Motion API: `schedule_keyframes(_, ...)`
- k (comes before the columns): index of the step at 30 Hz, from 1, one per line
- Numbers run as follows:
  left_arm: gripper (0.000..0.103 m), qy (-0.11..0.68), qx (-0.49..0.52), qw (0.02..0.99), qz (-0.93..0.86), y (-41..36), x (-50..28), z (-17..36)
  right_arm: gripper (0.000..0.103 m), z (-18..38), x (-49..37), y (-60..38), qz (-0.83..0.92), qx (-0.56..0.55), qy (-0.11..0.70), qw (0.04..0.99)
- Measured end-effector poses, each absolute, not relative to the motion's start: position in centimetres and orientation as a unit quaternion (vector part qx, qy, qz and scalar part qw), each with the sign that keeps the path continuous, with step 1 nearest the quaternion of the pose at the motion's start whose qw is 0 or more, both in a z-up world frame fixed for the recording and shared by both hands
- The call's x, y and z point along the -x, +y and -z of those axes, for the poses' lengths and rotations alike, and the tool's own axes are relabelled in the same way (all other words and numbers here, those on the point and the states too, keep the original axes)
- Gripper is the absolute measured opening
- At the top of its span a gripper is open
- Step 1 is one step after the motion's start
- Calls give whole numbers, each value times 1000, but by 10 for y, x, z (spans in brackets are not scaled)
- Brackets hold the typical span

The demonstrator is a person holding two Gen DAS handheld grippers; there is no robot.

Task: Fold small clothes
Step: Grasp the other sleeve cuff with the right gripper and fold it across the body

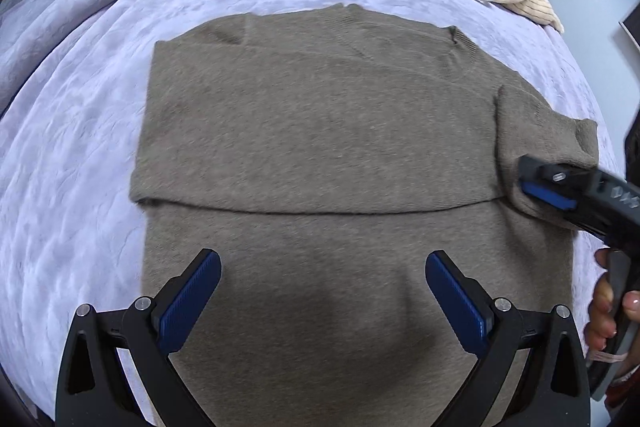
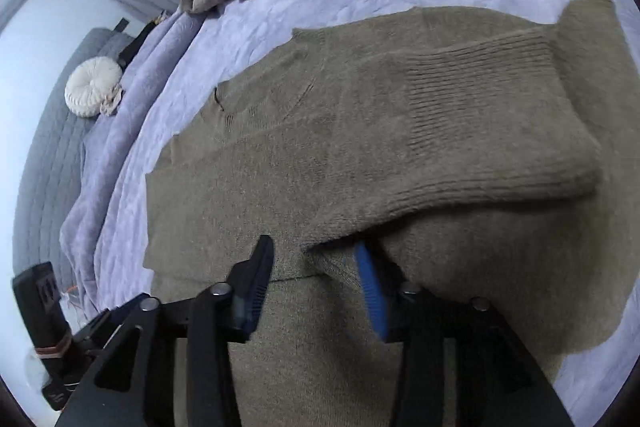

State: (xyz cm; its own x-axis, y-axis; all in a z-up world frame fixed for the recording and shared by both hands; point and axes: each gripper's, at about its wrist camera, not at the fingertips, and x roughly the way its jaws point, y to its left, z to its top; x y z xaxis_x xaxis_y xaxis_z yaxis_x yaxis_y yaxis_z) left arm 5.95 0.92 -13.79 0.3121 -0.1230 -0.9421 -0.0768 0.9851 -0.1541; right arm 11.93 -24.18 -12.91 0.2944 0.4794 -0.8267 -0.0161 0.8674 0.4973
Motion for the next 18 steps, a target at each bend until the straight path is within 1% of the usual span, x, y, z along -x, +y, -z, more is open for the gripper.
schedule_keyframes(4, 103, 587, 99, 804, 11, 22, -55, 139, 53, 121, -123, -278, -95, -288, 540, 785)
schedule_keyframes(5, 103, 586, 101, 804, 11, 22, -55, 139, 50, 123, -128, -285, -82, -312, 538, 779)
schedule_keyframes(6, 103, 584, 102, 805, 12, 24, -55, 137, 25, 123, -134, -289, -73, -328, 533, 776)
schedule_keyframes(7, 103, 582, 104, 807, 12, 26, -55, 136, 9, 121, -140, -288, -67, -327, 531, 779)
schedule_keyframes(10, 103, 578, 109, 809, 12, 35, -51, 134, 8, 99, -156, -252, -114, -270, 512, 808)
schedule_keyframes(13, 103, 579, 113, 808, 7, 46, -48, 134, 8, 80, -161, -190, -186, -177, 503, 825)
schedule_keyframes(18, 103, 578, 128, 806, -12, 65, -42, 136, 8, 96, -150, -107, -267, -76, 521, 807)
